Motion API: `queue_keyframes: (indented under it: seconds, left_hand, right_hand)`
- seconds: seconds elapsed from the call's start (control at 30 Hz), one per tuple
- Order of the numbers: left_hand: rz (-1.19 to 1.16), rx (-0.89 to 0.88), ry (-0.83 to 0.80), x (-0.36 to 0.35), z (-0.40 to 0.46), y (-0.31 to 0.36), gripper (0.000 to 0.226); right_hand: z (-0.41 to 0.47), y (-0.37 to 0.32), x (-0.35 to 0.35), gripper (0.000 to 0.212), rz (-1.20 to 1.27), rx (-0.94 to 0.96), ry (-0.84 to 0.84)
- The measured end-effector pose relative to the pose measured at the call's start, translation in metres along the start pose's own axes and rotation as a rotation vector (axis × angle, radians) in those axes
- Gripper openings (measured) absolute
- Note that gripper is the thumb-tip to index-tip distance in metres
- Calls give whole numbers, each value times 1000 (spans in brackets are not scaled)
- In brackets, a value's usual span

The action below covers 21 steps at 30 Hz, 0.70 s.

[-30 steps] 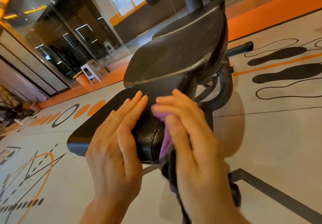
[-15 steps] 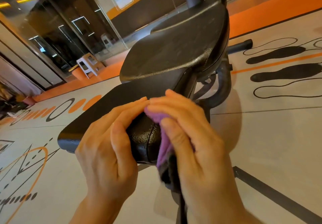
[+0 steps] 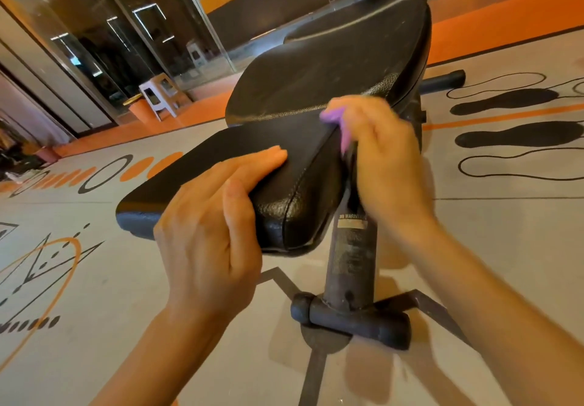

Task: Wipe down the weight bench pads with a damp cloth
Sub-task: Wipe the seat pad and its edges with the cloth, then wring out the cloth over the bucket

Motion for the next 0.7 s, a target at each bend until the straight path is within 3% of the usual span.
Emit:
queue_keyframes:
  seconds: [0.07,0.1,0.23,0.3,0.47,0.7]
  left_hand:
    - [-6,-14,-14,1,4,5,45]
    - [-17,-6,-12,2,5,5,45]
    - [-27,-15,58,6,4,7,49]
    - [-36,-9,53,7,3,7,53]
    - [-12,31,-4,2,2,3,55]
    - [-48,-51,83,6,3,5,48]
  right_hand:
    - [23,11,8,32,15,-204,66]
    - [17,4,8,31,54,-200,103]
    - [-102,-63,-24,37,85,195,24]
    - [-107,-62,-25,36,75,245,-9]
    - [-10,5,14,31,208,-241,255]
    - [-55,4,-7,35,344,-440,313]
Point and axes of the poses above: each hand's wrist, its own z-axis towards the middle knuckle, its own x-axis out of the back of the hand, y = z × x, the point moved 9 cm from there along z, towards the middle knuckle, and after that the axes turned 6 degrees about -x, right-handed, at the moved point
